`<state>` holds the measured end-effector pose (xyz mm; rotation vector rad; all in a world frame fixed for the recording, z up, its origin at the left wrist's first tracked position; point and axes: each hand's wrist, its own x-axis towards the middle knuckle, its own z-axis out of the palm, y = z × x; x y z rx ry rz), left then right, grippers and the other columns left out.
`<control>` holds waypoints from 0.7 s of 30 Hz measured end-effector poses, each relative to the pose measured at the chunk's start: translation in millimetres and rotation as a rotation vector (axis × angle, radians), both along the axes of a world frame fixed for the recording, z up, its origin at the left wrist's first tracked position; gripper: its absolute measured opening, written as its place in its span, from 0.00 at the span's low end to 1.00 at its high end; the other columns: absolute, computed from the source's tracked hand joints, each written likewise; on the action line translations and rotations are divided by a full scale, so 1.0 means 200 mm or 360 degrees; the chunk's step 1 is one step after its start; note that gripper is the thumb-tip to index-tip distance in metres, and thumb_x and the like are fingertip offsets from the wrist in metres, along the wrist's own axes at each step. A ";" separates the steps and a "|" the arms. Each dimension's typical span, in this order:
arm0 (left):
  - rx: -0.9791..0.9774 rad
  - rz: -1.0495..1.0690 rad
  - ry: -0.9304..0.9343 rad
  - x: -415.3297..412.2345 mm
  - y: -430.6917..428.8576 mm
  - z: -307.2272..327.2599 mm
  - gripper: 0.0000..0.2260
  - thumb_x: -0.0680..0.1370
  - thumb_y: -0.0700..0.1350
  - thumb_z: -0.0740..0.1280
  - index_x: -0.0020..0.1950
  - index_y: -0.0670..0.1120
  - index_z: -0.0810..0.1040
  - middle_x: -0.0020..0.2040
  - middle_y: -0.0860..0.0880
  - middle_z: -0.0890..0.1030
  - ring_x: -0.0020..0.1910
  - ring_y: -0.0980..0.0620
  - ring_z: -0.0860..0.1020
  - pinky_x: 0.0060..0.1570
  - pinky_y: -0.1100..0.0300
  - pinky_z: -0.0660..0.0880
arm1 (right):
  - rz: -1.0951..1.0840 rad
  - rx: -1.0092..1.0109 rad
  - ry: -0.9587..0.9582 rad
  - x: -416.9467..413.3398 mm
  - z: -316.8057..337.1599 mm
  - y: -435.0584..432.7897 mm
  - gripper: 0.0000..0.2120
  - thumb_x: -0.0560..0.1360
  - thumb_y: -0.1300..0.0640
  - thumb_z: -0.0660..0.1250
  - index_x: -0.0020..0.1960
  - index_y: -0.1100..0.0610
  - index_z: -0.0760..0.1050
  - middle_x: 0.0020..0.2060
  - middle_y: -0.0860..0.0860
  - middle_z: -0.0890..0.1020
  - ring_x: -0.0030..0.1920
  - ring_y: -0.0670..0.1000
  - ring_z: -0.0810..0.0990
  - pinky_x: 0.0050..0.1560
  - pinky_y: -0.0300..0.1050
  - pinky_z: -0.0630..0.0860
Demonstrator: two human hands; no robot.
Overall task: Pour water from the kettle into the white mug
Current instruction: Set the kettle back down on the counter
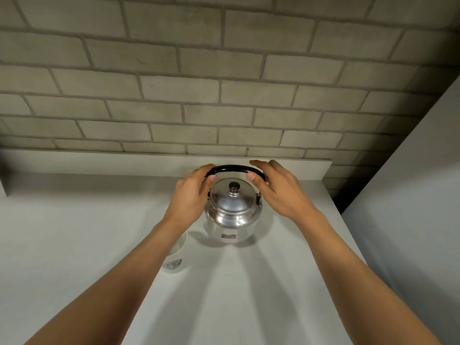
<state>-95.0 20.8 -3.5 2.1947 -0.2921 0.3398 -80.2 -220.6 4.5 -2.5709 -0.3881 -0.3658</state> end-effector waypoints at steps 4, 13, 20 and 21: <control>-0.0032 0.0052 -0.0018 0.18 0.00 -0.07 0.11 0.87 0.41 0.62 0.66 0.45 0.81 0.47 0.50 0.83 0.45 0.49 0.81 0.43 0.76 0.69 | 0.0057 -0.0017 0.0174 0.14 -0.04 -0.02 0.23 0.85 0.43 0.58 0.78 0.49 0.69 0.62 0.52 0.84 0.62 0.57 0.82 0.59 0.52 0.78; -0.0094 0.0093 0.0221 0.51 0.00 -0.19 0.13 0.87 0.44 0.60 0.69 0.47 0.79 0.53 0.52 0.82 0.50 0.49 0.80 0.52 0.62 0.71 | 0.0010 0.0124 0.0345 0.47 -0.17 0.03 0.16 0.86 0.47 0.60 0.70 0.50 0.75 0.54 0.51 0.85 0.53 0.54 0.81 0.48 0.46 0.73; -0.0132 0.0104 0.0261 0.62 0.00 -0.28 0.13 0.87 0.44 0.61 0.70 0.48 0.78 0.56 0.54 0.81 0.51 0.49 0.80 0.54 0.60 0.72 | 0.0038 0.0170 0.0352 0.61 -0.24 0.05 0.16 0.86 0.49 0.61 0.69 0.53 0.77 0.53 0.53 0.85 0.52 0.55 0.82 0.52 0.49 0.79; -0.0141 0.0101 0.0260 0.64 0.00 -0.29 0.13 0.87 0.44 0.61 0.70 0.48 0.79 0.56 0.54 0.81 0.51 0.49 0.80 0.54 0.60 0.72 | 0.0043 0.0184 0.0343 0.62 -0.25 0.05 0.16 0.86 0.49 0.61 0.69 0.53 0.77 0.52 0.54 0.86 0.51 0.55 0.83 0.52 0.48 0.78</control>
